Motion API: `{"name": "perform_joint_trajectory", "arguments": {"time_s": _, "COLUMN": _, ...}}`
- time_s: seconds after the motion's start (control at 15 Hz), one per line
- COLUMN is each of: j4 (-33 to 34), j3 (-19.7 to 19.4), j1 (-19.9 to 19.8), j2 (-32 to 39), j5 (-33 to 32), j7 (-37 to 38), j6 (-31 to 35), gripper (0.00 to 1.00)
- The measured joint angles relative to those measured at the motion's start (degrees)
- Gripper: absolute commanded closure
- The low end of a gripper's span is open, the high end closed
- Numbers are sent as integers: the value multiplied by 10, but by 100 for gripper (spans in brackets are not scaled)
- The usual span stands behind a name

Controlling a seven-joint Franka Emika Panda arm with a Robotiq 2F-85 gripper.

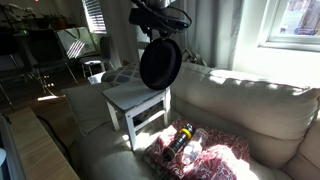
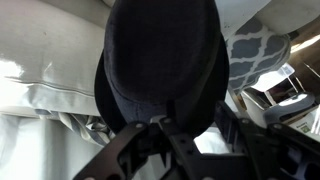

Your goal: Hang the black hat on the right side of the backrest of the white chair

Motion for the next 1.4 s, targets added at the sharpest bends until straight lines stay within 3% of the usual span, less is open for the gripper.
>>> {"name": "perform_joint_trajectory", "arguments": {"time_s": 0.2, "j4": 1, "j3": -7, "j1": 16, "j2": 12, "j5": -1, "j7": 7, "j6": 39, "gripper": 1}}
{"name": "perform_joint_trajectory", "arguments": {"time_s": 0.47, "j4": 6, "j3": -16, "j1": 26, "j2": 16, "j5": -19, "j7": 52, "j6": 123, "gripper": 0}}
{"name": "perform_joint_trajectory", "arguments": {"time_s": 0.67, "j4": 17, "j3": -27, "j1": 23, "j2": -3, "j5": -44, "j7": 75, "j6": 139, "gripper": 0}}
{"name": "perform_joint_trajectory", "arguments": {"time_s": 1.13, "j4": 17, "j3": -59, "j1": 10, "j2": -68, "j5": -154, "j7": 150, "j6": 116, "gripper": 0}}
{"name": "perform_joint_trajectory", "arguments": {"time_s": 1.4, "j4": 21, "j3": -89, "j1": 0, "j2": -103, "j5": -182, "j7": 150, "j6": 4, "gripper": 0}}
